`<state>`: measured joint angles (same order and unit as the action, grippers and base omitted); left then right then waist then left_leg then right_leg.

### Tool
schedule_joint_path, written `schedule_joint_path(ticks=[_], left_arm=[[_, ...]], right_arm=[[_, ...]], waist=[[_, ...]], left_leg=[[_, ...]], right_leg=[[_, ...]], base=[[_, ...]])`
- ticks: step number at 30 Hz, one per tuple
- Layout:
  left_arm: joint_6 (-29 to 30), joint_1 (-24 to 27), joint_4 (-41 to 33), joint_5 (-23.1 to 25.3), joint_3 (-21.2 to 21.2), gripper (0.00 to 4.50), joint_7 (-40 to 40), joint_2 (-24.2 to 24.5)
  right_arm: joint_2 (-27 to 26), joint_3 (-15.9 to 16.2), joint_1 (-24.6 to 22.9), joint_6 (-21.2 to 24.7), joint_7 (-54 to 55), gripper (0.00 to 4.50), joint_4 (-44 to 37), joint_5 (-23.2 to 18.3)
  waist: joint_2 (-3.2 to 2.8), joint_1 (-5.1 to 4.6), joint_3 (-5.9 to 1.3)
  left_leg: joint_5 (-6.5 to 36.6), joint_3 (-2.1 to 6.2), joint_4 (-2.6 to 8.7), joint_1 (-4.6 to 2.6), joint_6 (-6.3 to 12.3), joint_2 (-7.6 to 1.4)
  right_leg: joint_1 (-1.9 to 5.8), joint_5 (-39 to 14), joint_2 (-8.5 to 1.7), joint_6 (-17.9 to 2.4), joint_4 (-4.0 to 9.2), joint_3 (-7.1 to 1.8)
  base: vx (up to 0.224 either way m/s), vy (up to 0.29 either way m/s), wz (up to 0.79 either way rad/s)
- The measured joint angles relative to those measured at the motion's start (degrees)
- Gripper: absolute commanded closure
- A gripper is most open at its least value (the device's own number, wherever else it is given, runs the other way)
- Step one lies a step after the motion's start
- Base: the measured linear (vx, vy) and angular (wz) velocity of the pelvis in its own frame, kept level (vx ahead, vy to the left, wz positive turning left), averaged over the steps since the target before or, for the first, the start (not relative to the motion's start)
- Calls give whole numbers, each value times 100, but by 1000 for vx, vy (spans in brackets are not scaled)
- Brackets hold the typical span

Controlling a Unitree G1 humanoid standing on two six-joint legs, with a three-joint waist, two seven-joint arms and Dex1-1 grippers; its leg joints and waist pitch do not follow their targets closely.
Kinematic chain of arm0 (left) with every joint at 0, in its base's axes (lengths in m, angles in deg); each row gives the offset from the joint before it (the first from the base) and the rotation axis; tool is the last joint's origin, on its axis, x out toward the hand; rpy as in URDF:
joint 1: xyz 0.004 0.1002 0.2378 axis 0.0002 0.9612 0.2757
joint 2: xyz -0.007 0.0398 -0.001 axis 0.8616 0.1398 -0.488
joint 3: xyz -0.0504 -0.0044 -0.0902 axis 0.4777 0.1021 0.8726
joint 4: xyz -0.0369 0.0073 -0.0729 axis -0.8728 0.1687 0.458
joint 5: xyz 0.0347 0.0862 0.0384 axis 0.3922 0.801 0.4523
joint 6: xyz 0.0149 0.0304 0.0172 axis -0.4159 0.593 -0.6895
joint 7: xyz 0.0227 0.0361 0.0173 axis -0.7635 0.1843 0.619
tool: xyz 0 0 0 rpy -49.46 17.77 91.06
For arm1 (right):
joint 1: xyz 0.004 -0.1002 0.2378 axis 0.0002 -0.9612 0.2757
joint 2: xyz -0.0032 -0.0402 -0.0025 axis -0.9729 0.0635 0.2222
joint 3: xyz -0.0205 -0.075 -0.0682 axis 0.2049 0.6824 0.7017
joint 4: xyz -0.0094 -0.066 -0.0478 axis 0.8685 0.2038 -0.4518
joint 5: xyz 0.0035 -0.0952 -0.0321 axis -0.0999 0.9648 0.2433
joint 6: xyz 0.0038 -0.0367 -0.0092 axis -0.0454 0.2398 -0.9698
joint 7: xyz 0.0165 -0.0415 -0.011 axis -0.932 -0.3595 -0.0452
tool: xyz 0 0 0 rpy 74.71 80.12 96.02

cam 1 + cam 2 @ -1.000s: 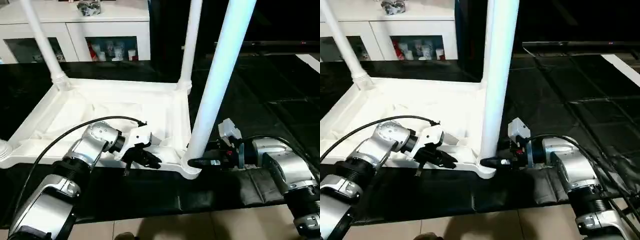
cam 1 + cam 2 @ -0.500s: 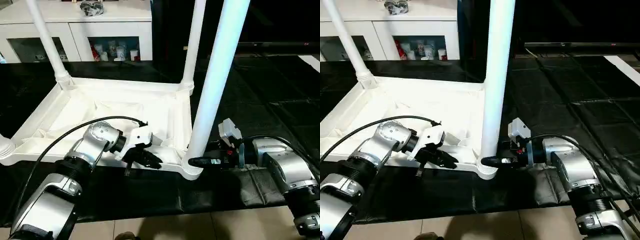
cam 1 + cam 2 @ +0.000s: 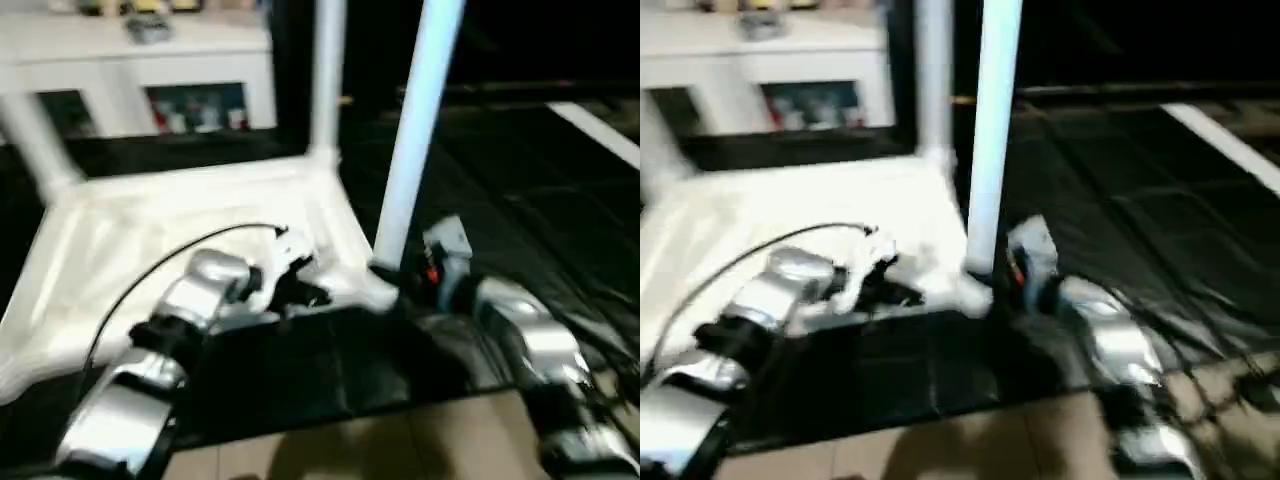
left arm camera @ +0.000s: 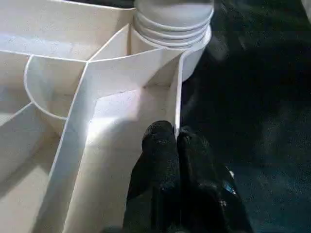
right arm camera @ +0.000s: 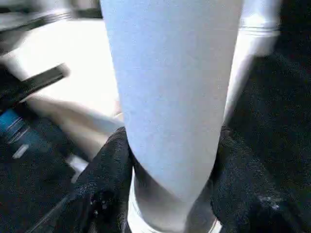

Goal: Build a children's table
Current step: Rotate leg to tighten

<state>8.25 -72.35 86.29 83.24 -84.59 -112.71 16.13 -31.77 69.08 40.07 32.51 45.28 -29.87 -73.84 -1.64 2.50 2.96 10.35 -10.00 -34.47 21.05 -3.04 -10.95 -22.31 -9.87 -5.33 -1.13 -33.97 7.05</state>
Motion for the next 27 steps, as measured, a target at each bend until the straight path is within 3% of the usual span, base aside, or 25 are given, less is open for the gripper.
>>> schedule_joint_path(ticks=[3, 8, 9, 10, 13, 14, 17, 20, 27], left_arm=[[241, -188, 163, -16, 144, 450, 640, -226], [362, -280, 162, 9, 263, 450, 1082, -357], [372, -291, 142, 24, 267, 450, 1087, -359], [373, -291, 127, 26, 268, 450, 1087, -359], [348, -291, 93, 30, 257, 450, 1056, -317], [336, -290, 92, 30, 250, 450, 1024, -300], [252, -256, 92, 29, 232, 450, 895, -215], [140, -216, 92, 29, 188, 450, 743, -125], [-299, -146, 79, 34, 10, 450, 171, 160]], right_arm=[[-293, -92, 466, 43, 767, 256, 454, 207], [-465, -120, 791, -16, 1240, 256, 736, 454], [-468, -119, 805, -108, 1240, 221, 776, 476], [-470, -119, 805, -167, 1240, 186, 786, 501], [-539, -119, 789, -298, 1236, 180, 807, 505], [-539, -119, 766, -347, 1223, 150, 807, 502], [-539, -118, 684, -432, 1003, 138, 783, 417], [-505, -118, 564, -503, 771, 96, 709, 363], [-39, -13, 229, -654, -241, 41, 409, 120]], waist=[[3, -88, 1], [5, -55, -1], [5, -40, -1], [5, -28, -1], [5, -27, -1], [5, -29, -1], [5, -32, -1], [5, -19, -1], [4, 63, 0]], left_leg=[[0, -1, -1, 11, 0, 7], [1, -4, 24, 44, 0, 6], [-10, -4, 35, 48, 18, 4], [-7, -5, 39, 51, 22, 4], [3, -9, 39, 65, 34, 2], [3, -10, 38, 67, 34, 2], [3, -12, 34, 68, 34, 1], [2, -12, 28, 64, 33, -1], [2, -11, 23, 65, 32, -2]], right_leg=[[-20, 10, 0, -7, -3, -10], [-74, 67, 2, -34, -15, -13], [-81, 53, 4, -37, -16, -12], [-85, 44, 5, -41, -18, -11], [-98, 32, 5, -44, -19, -11], [-100, 32, 5, -44, -19, -11], [-101, 34, 5, -45, -21, -11], [-99, 37, 5, -47, -25, -12], [-97, 41, 5, -47, -27, -14]], base=[[0, 0, 0], [23, -7, 0], [60, -19, 1], [56, -14, 1], [0, 0, 0], [0, 0, 0], [0, 0, 0], [0, 0, 0], [0, 0, 0]])
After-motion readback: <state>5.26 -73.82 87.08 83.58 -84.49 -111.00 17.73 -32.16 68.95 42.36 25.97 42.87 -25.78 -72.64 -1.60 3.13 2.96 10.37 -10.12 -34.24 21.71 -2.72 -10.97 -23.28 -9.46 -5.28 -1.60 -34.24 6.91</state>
